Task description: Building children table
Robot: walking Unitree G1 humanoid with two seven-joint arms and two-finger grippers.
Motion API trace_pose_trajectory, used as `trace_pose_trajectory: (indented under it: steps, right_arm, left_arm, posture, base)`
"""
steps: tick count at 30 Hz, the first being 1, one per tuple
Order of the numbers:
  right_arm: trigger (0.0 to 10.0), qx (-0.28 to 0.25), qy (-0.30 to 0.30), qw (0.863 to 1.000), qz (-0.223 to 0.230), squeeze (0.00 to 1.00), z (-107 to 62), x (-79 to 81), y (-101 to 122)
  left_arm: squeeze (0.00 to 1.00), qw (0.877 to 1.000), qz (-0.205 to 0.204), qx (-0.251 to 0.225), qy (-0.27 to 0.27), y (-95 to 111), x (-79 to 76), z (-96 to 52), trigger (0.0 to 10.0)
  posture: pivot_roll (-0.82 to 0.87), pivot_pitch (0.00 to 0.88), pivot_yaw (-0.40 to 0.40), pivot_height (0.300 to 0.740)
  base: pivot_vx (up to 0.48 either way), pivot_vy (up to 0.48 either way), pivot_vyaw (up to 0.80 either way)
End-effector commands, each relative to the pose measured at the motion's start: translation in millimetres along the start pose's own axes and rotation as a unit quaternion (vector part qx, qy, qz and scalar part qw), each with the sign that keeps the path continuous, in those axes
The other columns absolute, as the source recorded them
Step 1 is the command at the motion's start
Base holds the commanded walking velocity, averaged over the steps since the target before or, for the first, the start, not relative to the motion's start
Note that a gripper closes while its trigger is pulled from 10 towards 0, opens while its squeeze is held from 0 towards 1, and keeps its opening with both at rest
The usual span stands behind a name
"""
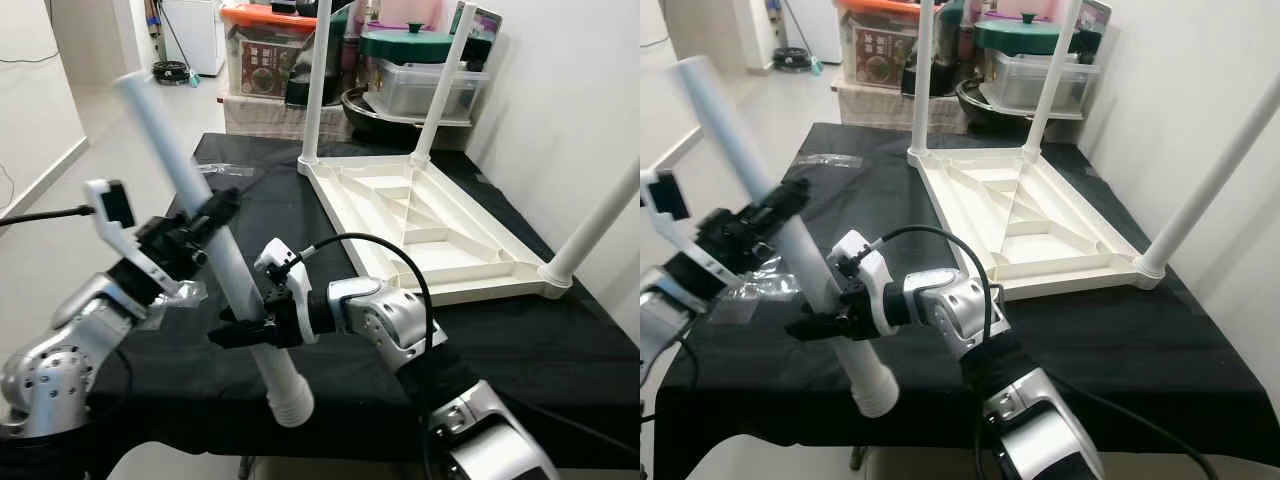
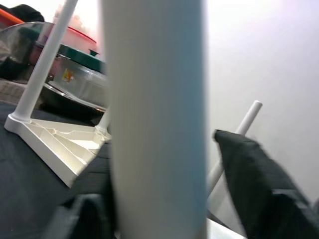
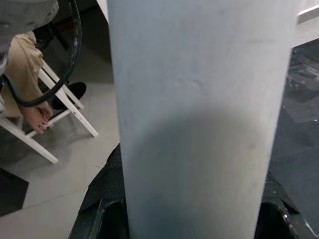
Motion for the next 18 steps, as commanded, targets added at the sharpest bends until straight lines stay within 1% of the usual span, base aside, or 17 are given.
trace_pose_trajectory:
  steps: [1, 4, 6, 7, 8, 9, 11, 12, 13, 14, 15, 16, 18]
  right_arm:
    - [0.0, -0.015, -0.006, 1.0, 0.003, 0.0, -4.8, -1.1, 3.5]
    - [0.0, -0.019, -0.007, 1.0, 0.004, 0.0, -6.6, -1.4, 5.0]
    - [0.0, -0.035, -0.014, 0.999, 0.008, 0.0, -15.2, -5.4, 9.0]
    - [0.0, -0.035, -0.014, 0.999, 0.008, 0.0, -15.2, -5.4, 9.0]
    - [0.0, -0.047, -0.021, 0.999, 0.012, 0.0, -23.0, -9.4, 11.6]
    - [0.0, -0.047, -0.021, 0.999, 0.012, 0.0, -23.0, -9.4, 11.6]
    - [0.0, -0.066, -0.033, 0.997, 0.019, 0.0, -35.8, -15.5, 15.8]
    - [0.0, -0.066, -0.033, 0.997, 0.019, 0.0, -35.8, -15.5, 15.8]
    - [0.0, -0.084, -0.036, 0.996, 0.022, 0.0, -45.9, -17.8, 20.7]
    - [0.0, -0.098, -0.042, 0.994, 0.021, 0.0, -56.8, -21.0, 25.1]
    - [0.0, -0.106, -0.047, 0.993, 0.02, 0.0, -64.0, -22.8, 28.1]
    - [0.0, -0.106, -0.047, 0.993, 0.02, 0.0, -64.0, -22.8, 28.1]
    - [0.0, -0.121, -0.081, 0.989, 0.017, 0.0, -79.2, -33.0, 32.5]
  left_arm:
    - [1.0, 1.0, 0.018, -0.001, -0.014, 0.5, -4.9, 2.6, 10.0]
    - [1.0, 1.0, 0.018, -0.001, -0.012, 0.6, -5.0, 2.9, 10.0]
    - [1.0, 1.0, 0.016, -0.004, -0.006, 3.4, -3.9, 0.2, 10.0]
    - [1.0, 1.0, 0.016, -0.004, -0.006, 3.4, -3.9, 0.2, 10.0]
    - [1.0, 1.0, 0.012, -0.005, -0.001, 5.6, -2.4, -3.7, 10.0]
    - [1.0, 1.0, 0.012, -0.005, -0.001, 5.6, -2.4, -3.7, 10.0]
    - [1.0, 1.0, 0.009, -0.001, 0.005, 7.6, -1.1, -11.1, 10.0]
    - [1.0, 1.0, 0.009, -0.001, 0.005, 7.6, -1.1, -11.1, 10.0]
    - [1.0, 1.0, 0.006, -0.002, 0.027, 8.6, 4.5, -16.5, 10.0]
    - [0.0, 0.999, 0.01, -0.003, 0.048, 10.0, 10.0, -22.5, 10.0]
    - [0.0, 0.998, 0.013, -0.005, 0.062, 10.9, 13.8, -26.4, 10.0]
    - [0.0, 0.998, 0.013, -0.005, 0.062, 10.9, 13.8, -26.4, 10.0]
    - [0.0, 0.997, 0.02, -0.02, 0.075, 15.7, 15.2, -32.5, 10.0]
  posture:
    - [0.03, 0.0, -0.079, 0.74]
    - [0.03, 0.0, -0.078, 0.74]
    - [0.04, 0.0, -0.078, 0.74]
    - [0.04, 0.0, -0.078, 0.74]
    - [0.04, 0.0, -0.082, 0.74]
    - [0.04, 0.0, -0.082, 0.74]
    - [0.04, 0.0, -0.082, 0.74]
    - [0.04, 0.0, -0.082, 0.74]
    - [0.05, 0.0, -0.085, 0.74]
    - [0.05, 0.0, -0.084, 0.74]
    - [0.05, 0.0, -0.084, 0.74]
    - [0.05, 0.0, -0.084, 0.74]
    - [0.05, 0.0, -0.083, 0.74]
  base:
    - [0.0, 0.0, 0.0]
    - [0.0, 0.0, 0.0]
    - [0.0, 0.0, 0.0]
    - [0.0, 0.0, 0.0]
    - [0.0, 0.0, 0.0]
    - [0.0, 0.0, 0.0]
    - [0.0, 0.0, 0.0]
    - [0.0, 0.0, 0.0]
    - [0.0, 0.0, 0.0]
    - [0.0, 0.0, 0.0]
    - [0.0, 0.0, 0.0]
    - [0.0, 0.0, 0.0]
    - [0.0, 0.0, 0.0]
Point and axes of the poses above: a point about 5 cm out from each wrist's last joint towards the gripper, its own z axis pointing out of the wrist towards the gripper, its own y axis along the axis of the wrist's last joint, x = y × z, the point moved 1 cm from there along z, pointing out of the wrist towards the gripper, and after that the axes turned 2 degrees about -z, right-handed, at the moved point
